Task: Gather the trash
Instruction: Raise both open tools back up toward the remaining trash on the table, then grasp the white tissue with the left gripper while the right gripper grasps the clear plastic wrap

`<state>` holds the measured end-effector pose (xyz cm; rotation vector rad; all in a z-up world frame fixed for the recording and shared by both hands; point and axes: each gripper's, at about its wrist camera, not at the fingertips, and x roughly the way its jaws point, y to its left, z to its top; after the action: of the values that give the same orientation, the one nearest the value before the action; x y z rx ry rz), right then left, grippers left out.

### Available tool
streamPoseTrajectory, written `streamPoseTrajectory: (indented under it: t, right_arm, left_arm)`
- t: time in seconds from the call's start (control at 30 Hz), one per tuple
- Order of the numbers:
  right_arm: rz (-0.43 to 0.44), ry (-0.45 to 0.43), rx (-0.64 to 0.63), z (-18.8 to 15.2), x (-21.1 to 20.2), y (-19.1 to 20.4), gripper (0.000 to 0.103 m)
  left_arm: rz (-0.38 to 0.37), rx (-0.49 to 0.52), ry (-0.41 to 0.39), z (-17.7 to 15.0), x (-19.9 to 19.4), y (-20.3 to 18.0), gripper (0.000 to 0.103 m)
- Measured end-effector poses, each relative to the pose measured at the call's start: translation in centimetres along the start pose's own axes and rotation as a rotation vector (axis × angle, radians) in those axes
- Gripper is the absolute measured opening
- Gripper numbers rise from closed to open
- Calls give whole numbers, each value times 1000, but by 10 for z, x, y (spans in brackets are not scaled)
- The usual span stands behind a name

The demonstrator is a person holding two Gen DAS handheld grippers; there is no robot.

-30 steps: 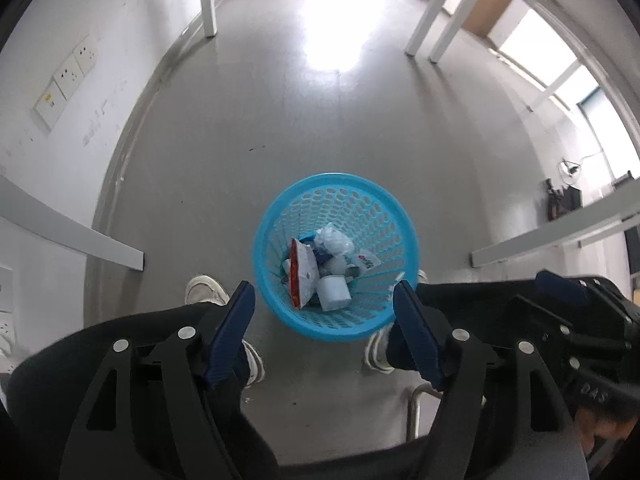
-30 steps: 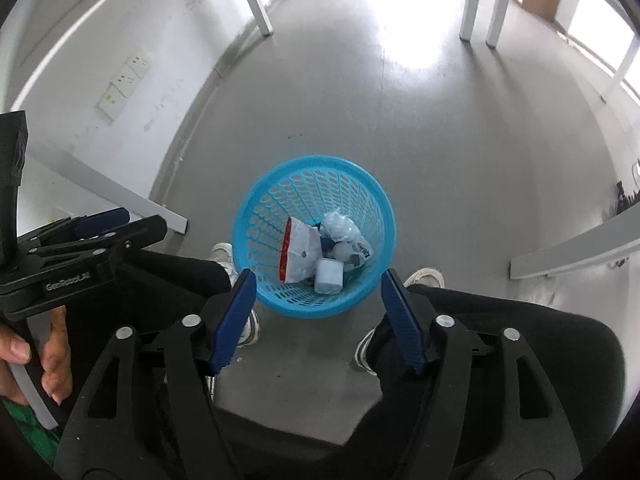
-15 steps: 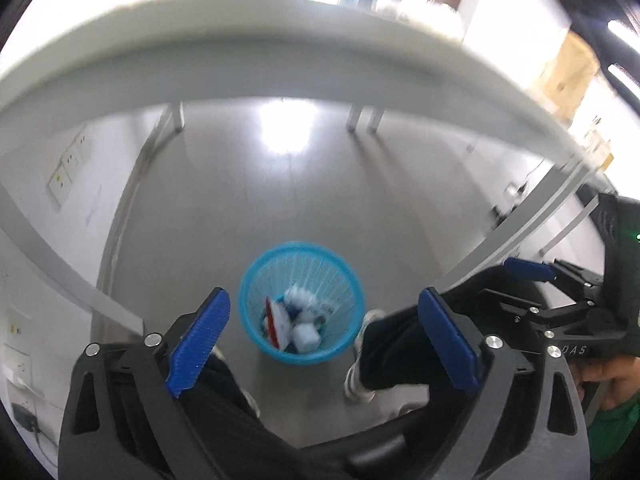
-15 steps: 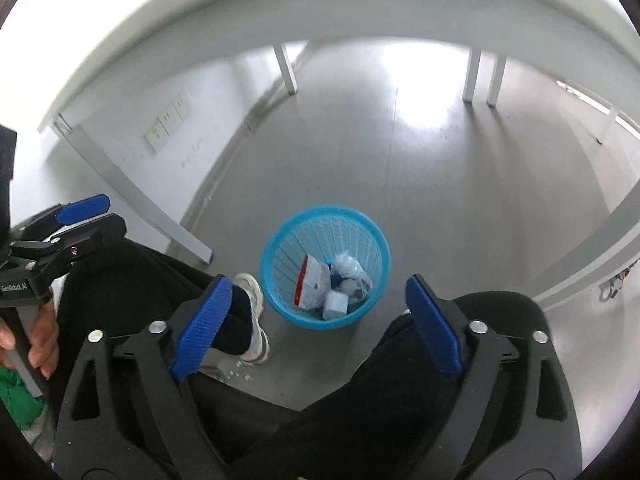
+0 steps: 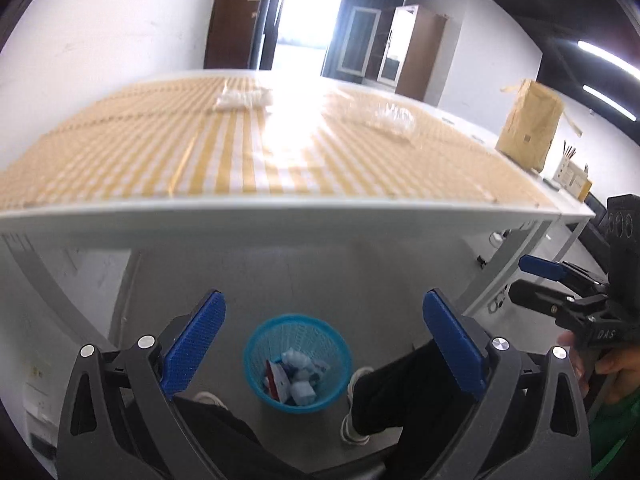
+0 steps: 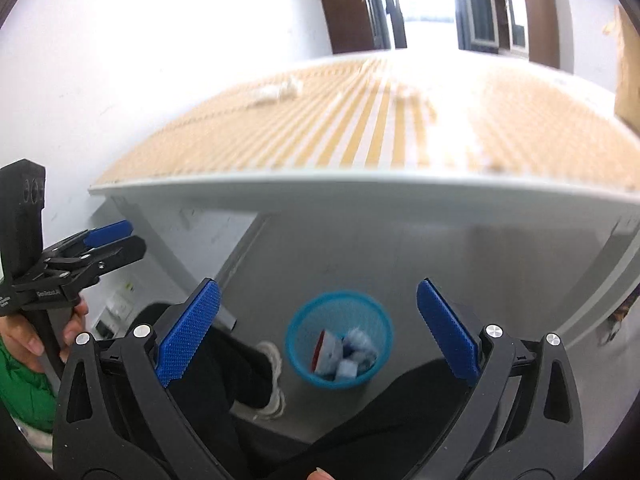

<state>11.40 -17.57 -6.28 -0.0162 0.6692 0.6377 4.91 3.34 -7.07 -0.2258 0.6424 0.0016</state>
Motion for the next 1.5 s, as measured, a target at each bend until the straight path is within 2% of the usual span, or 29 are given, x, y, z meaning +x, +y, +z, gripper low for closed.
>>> streamPoseTrajectory:
  t: [0.2, 0.4, 0.53, 0.7, 0.9, 1.03, 1.17, 1.33, 1.43, 1.5]
  right_arm:
    - [-41, -76, 14, 36, -11, -11, 94]
    - [-68, -88, -10, 65, 0, -15, 94]
    - [-86, -104, -21, 84, 11, -20, 94]
    - [-98, -108, -8, 112, 27, -33, 94]
    - [-125, -92, 7, 144, 52, -55, 94]
    - [-124, -72, 25, 164, 73, -70, 94]
    - [-124, -51, 43, 181, 94, -84, 94]
    - [-118, -21, 56, 197, 116, -99, 90]
    - [-93, 8, 69, 207, 131, -109, 85]
    - [-93, 32, 60, 212, 142, -114, 78]
  left_arm:
    - [-30, -19, -61, 37, -15, 9, 97]
    - [24, 36, -75, 73, -14, 17, 97]
    - [104, 127, -128, 94, -8, 19, 97]
    - [96, 154, -62, 124, 24, 33, 97]
    - [137, 209, -4, 161, 67, 53, 97]
    - [104, 202, 67, 183, 105, 72, 97]
    - [122, 240, 124, 200, 138, 81, 96]
    - [114, 239, 159, 226, 168, 95, 96]
    - [113, 214, 202, 239, 192, 109, 85]
    - [142, 203, 217, 247, 209, 117, 83]
